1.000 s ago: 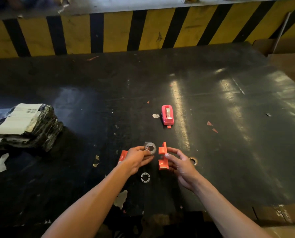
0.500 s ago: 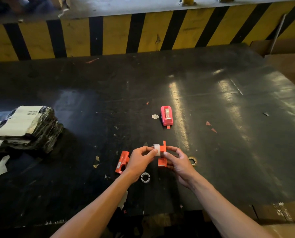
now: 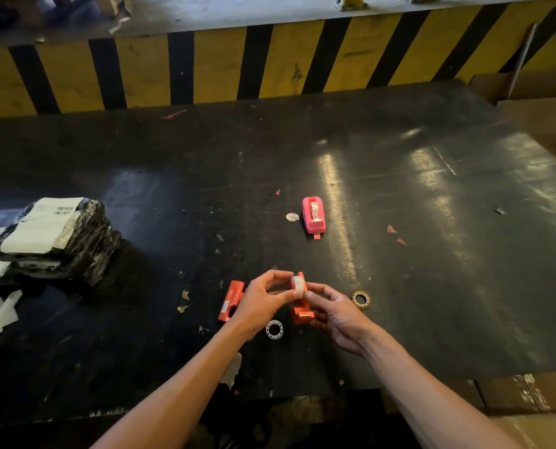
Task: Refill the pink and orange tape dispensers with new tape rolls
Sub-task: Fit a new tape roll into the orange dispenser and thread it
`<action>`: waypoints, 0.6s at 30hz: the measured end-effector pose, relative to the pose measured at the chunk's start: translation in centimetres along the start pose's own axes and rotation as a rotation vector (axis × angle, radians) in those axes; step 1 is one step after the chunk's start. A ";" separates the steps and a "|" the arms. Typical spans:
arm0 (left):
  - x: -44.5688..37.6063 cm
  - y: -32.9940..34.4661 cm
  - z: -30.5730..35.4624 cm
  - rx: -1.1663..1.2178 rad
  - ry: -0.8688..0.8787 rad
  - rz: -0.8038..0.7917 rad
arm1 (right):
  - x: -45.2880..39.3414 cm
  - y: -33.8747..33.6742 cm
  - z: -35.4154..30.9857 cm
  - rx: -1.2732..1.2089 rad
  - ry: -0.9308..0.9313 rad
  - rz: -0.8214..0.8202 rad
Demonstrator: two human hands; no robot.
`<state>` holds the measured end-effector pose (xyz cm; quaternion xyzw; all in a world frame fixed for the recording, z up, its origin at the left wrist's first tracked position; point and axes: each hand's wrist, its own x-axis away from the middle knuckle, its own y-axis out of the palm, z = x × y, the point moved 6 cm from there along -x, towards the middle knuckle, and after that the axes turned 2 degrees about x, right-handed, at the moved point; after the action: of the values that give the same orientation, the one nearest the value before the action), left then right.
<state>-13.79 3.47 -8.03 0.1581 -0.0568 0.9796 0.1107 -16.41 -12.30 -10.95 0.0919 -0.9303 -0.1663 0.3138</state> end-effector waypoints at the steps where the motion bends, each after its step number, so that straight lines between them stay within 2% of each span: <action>1: 0.0 -0.2 0.0 -0.044 0.002 -0.017 | 0.0 -0.1 0.2 -0.015 0.011 -0.003; 3: 0.0 -1.2 0.1 -0.211 0.062 0.029 | 0.0 -0.2 0.4 -0.060 0.023 0.007; 6: -0.1 -4.6 -0.3 -0.543 0.131 0.324 | -0.1 -0.3 0.3 -0.110 0.030 0.029; 7: -0.2 -5.7 -1.0 -0.641 0.059 0.380 | -0.1 -0.3 0.2 -0.116 0.031 0.032; 9: -0.5 -7.5 -3.2 -0.774 -0.210 0.378 | -0.1 -0.4 0.0 -0.116 0.030 0.041; 11: -0.6 -8.9 -5.3 -0.807 -0.401 0.314 | -0.2 -0.5 -0.2 -0.113 0.032 0.047; 12: -0.6 -9.3 -6.0 -0.787 -0.436 0.293 | -0.2 -0.5 -0.1 -0.116 0.035 0.048; 18: -0.8 -10.0 -6.9 -0.646 -0.437 0.286 | 0.0 -0.5 0.1 -0.088 0.046 0.057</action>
<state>-12.71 14.03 -14.06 0.3100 -0.4049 0.8602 0.0026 -16.44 -12.75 -11.23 0.0556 -0.9168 -0.1959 0.3436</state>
